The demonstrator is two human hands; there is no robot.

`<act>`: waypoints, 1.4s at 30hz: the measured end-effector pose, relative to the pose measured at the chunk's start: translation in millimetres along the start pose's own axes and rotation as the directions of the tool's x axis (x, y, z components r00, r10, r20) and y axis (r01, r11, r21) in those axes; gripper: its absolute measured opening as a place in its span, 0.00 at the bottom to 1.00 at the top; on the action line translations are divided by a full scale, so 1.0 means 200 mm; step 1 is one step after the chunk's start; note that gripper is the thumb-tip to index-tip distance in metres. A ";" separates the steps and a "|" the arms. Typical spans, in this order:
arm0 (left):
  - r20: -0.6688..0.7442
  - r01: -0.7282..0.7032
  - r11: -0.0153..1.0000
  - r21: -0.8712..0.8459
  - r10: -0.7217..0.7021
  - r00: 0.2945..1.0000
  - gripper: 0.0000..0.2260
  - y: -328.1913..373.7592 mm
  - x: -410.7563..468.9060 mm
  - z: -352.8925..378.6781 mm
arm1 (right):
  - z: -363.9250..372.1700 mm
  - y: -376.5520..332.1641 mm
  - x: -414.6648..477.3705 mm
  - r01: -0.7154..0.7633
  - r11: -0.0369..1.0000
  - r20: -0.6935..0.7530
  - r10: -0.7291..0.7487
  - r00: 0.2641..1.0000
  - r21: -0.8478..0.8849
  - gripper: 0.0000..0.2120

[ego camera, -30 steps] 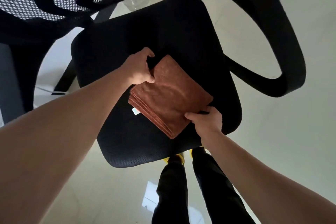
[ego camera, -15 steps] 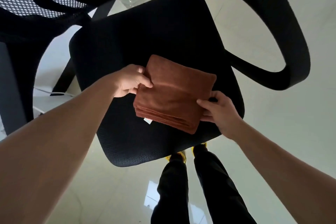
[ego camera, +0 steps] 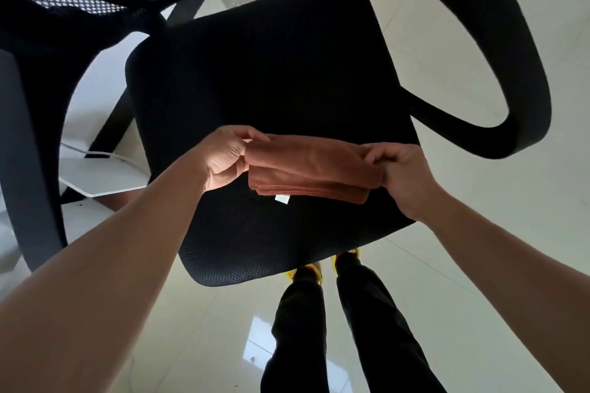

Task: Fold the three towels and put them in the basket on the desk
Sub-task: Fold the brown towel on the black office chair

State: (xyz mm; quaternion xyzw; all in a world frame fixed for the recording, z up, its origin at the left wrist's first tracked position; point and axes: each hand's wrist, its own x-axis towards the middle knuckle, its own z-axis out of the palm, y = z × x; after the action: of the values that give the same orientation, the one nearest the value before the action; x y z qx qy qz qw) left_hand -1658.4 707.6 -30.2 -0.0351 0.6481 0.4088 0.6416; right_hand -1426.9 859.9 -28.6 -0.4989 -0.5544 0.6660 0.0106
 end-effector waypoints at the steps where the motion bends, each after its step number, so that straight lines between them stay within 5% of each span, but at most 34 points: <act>1: -0.031 -0.012 0.998 0.065 0.014 0.999 0.18 0.01 -0.01 0.00 | 0.00 0.01 0.00 0.086 0.990 -0.007 -0.087 0.996 -0.112 0.20; 4: -0.162 -0.157 0.866 0.474 0.261 0.952 0.17 0.06 -0.04 0.05 | -0.02 0.08 0.01 0.232 0.891 0.000 -0.252 0.968 -0.390 0.24; 7: 0.052 -0.348 0.354 0.868 0.632 0.774 0.14 0.04 -0.06 0.15 | -0.03 0.12 0.02 0.323 0.764 0.050 -0.358 0.932 -0.558 0.21; 9: 0.304 -0.377 -0.002 0.926 0.595 0.744 0.20 -0.06 -0.07 0.23 | -0.04 0.12 0.02 0.362 0.682 0.104 -0.389 0.915 -0.635 0.18; 11: 0.361 -0.307 -0.190 0.933 0.497 0.789 0.24 -0.20 -0.08 0.26 | -0.06 0.09 0.01 0.345 0.618 0.090 -0.405 0.910 -0.706 0.16; 14: 0.293 -0.200 -0.229 0.953 0.510 0.809 0.26 -0.33 -0.06 0.25 | -0.03 0.02 -0.05 0.365 0.485 0.033 -0.567 0.823 -0.795 0.13; 16: 0.275 -0.166 -0.244 0.955 0.526 0.805 0.27 -0.36 -0.04 0.27 | 0.06 0.01 -0.08 0.429 0.368 0.135 -0.608 0.782 -0.825 0.15; 20: 0.257 -0.127 -0.263 0.956 0.548 0.796 0.30 -0.40 0.00 0.27 | 0.16 0.15 -0.06 0.389 0.181 0.291 -0.406 0.866 -0.903 0.24; 24: 0.259 -0.111 -0.282 0.953 0.568 0.781 0.31 -0.46 0.02 0.25 | 0.09 0.25 0.02 0.395 0.051 0.357 -0.333 0.873 -0.917 0.29; 32: 0.328 -0.224 -0.240 0.945 0.680 0.656 0.30 -0.56 0.12 0.23 | 0.07 0.33 0.09 0.404 -0.002 0.377 -0.362 0.852 -0.915 0.30; 39: 0.252 -0.234 -0.117 0.965 0.653 0.714 0.31 -0.40 0.01 0.24 | 0.05 0.19 0.07 0.416 0.039 0.377 -0.351 0.857 -0.909 0.30; 42: 0.185 -0.197 -0.025 0.980 0.477 0.859 0.37 -0.23 -0.04 0.23 | 0.02 0.07 0.04 0.401 0.071 0.366 -0.291 0.884 -0.913 0.34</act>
State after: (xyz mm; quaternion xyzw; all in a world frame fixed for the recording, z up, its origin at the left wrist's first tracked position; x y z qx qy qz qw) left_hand -1594.1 698.8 -38.5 0.5234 0.7978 -0.0009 0.2993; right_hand -1426.2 855.8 -44.6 -0.2111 -0.9493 0.1510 -0.1774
